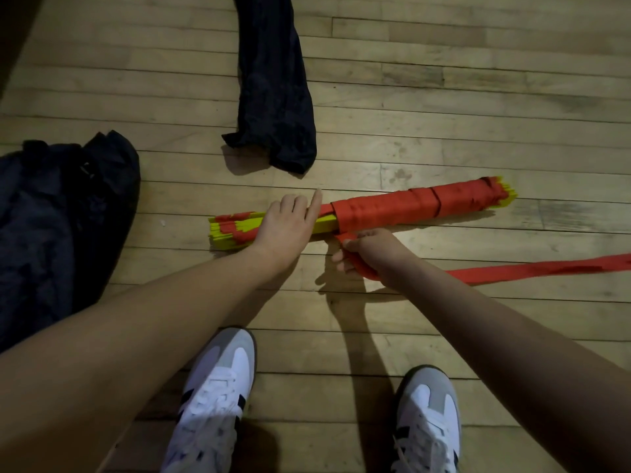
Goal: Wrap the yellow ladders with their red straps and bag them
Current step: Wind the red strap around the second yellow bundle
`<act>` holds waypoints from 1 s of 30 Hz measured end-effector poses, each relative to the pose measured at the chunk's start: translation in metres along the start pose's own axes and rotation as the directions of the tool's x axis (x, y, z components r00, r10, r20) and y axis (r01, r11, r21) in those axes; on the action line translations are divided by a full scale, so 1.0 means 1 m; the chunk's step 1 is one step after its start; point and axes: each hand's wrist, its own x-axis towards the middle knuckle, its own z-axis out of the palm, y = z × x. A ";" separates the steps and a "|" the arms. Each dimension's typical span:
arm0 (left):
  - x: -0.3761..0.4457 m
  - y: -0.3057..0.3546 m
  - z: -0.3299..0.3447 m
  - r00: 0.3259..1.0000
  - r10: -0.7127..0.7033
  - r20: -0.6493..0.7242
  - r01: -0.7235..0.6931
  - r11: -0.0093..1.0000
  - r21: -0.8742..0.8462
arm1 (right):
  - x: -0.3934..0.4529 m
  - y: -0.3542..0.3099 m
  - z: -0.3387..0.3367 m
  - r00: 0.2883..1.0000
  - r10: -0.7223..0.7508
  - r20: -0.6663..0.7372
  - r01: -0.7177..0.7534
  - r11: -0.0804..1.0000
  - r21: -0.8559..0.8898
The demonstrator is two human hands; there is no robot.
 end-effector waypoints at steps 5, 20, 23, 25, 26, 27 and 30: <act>-0.022 0.004 0.004 0.990 0.105 -0.098 -0.101 0.994 0.043 | -0.001 0.007 -0.003 1.000 0.023 0.012 -0.023 0.999 0.030; -0.020 0.023 -0.003 0.994 -0.048 0.095 0.065 0.982 -0.178 | -0.019 0.015 -0.006 0.968 0.175 0.179 -0.190 0.979 0.072; -0.008 0.017 -0.004 0.994 -0.084 0.065 0.092 0.988 -0.128 | -0.018 0.017 -0.005 0.974 0.166 0.151 -0.180 0.980 0.083; -0.001 0.012 -0.007 0.996 -0.068 0.063 0.073 0.994 -0.086 | -0.017 0.015 -0.004 0.979 0.151 0.137 -0.166 0.981 0.105; 0.002 0.011 -0.008 0.996 -0.056 0.064 0.060 0.996 -0.064 | -0.017 0.014 -0.003 0.981 0.139 0.135 -0.155 0.982 0.112; 0.004 0.009 -0.009 0.997 -0.050 0.063 0.053 0.998 -0.046 | -0.016 0.012 -0.002 0.983 0.126 0.135 -0.142 0.984 0.112; 0.011 0.009 -0.009 0.996 -0.066 0.060 0.067 0.998 -0.016 | -0.014 0.009 -0.001 0.986 0.080 0.144 -0.093 0.991 0.092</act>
